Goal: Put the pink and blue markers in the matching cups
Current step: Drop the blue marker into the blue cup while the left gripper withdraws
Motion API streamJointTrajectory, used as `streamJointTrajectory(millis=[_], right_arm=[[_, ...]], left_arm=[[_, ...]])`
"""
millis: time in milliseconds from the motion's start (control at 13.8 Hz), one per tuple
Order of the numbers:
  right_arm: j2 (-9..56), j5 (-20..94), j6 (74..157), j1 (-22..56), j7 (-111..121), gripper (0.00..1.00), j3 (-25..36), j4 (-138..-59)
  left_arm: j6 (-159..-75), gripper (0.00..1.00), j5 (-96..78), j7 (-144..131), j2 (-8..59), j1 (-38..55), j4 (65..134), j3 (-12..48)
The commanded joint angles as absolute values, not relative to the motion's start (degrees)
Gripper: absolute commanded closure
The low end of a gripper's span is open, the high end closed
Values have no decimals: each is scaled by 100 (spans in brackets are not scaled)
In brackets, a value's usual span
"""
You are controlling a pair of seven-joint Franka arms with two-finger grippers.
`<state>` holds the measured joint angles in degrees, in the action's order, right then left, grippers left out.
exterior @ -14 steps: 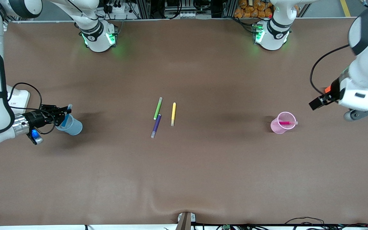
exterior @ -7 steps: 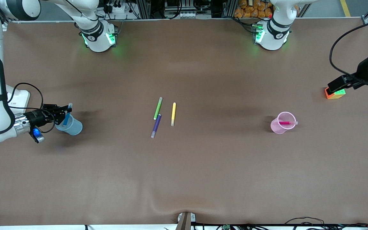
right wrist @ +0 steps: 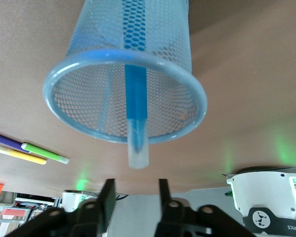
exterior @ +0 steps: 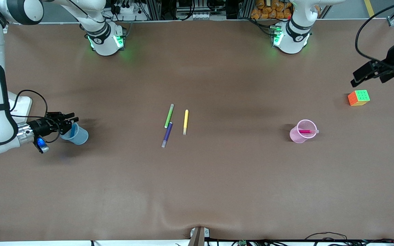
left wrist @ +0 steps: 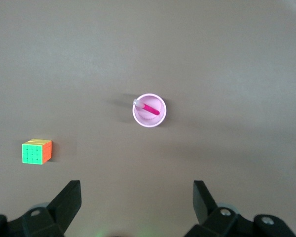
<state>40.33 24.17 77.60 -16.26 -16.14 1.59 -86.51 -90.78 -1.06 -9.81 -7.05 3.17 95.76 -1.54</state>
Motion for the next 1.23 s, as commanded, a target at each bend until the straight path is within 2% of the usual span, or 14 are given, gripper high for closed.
streamJointTrajectory(millis=[0, 289, 507, 796, 1158], right_arm=[[4061, 2505, 7726, -1758, -1564, 0, 44, -8534], [3990, 2479, 7551, -1688, -1635, 0, 35, -8053], [3990, 2470, 6919, -1469, -1565, 0, 0, -7175], [3868, 2435, 6812, -1170, -1556, 0, 17, -6321], [3430, 1996, 6812, -923, -1329, 0, 18, -5810]], left_arm=[[-8982, 0, -229, -800, -896, 413, 9686, -308], [-8982, 0, -229, -800, -888, 413, 9703, -308], [-8982, 0, -229, -765, -888, 413, 9773, -299], [-9009, 0, -106, -721, -896, 404, 9817, -229], [-9018, 0, -79, -571, -941, 502, 9817, -237]])
